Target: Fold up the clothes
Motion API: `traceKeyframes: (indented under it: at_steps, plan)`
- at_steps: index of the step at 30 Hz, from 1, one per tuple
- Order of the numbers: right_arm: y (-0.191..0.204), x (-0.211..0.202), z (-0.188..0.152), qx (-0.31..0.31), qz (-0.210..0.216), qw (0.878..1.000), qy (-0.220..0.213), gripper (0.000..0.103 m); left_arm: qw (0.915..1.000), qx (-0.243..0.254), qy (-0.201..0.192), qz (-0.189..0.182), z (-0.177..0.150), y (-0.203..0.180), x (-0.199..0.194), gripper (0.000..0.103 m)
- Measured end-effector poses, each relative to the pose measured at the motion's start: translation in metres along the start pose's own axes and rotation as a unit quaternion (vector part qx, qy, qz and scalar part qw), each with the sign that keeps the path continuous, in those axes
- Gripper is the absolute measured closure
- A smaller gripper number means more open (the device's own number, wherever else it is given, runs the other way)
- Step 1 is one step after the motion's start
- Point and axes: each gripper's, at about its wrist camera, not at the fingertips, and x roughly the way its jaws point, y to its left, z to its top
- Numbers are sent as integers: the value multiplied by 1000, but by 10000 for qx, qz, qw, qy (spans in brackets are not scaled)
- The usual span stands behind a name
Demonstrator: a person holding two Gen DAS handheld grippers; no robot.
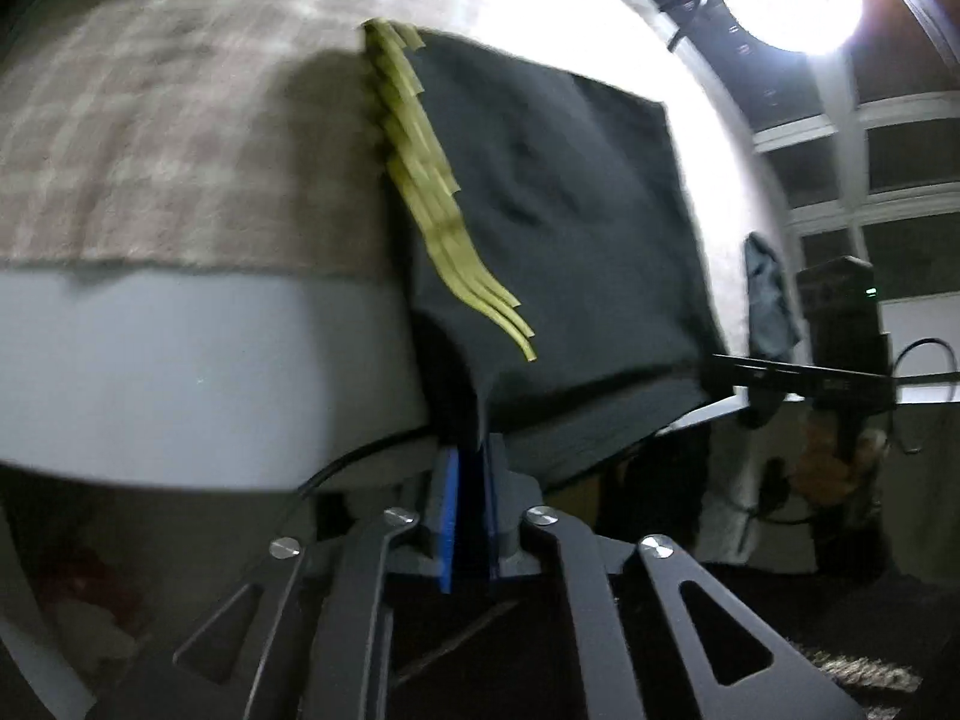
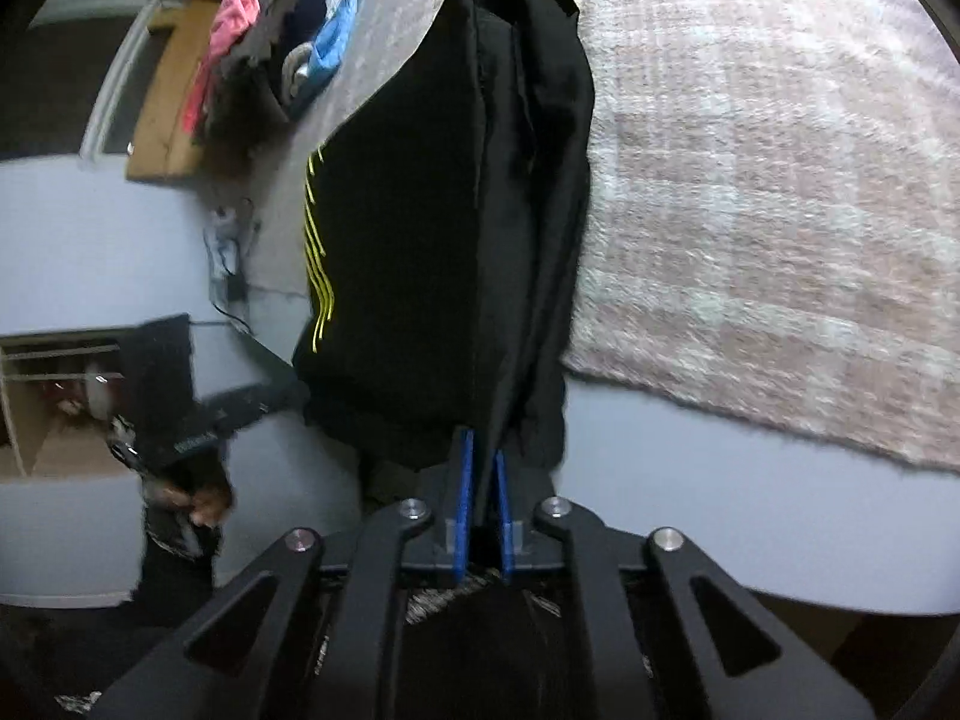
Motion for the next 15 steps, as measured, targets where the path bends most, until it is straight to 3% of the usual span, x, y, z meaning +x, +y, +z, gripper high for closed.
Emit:
traceKeyframes:
  at_steps: [5, 9, 12, 15]
  plan:
    - [25, -67, -12, -595, 71, 9976, -352, 88, 9988, 157, -412, 224, -12, -1, -65, 96]
    - [53, -117, -19, -1104, 750, 9888, -671, 86, 9954, 512, -741, 322, -20, -13, -121, 92]
    - [66, -123, -7, -1380, 696, 9824, -1053, 79, 9933, 690, -901, 197, -6, -19, -123, 86]
    - [65, -99, 20, -1543, 476, 9787, -1269, 79, 9915, 957, -874, 120, 14, -38, -85, 86]
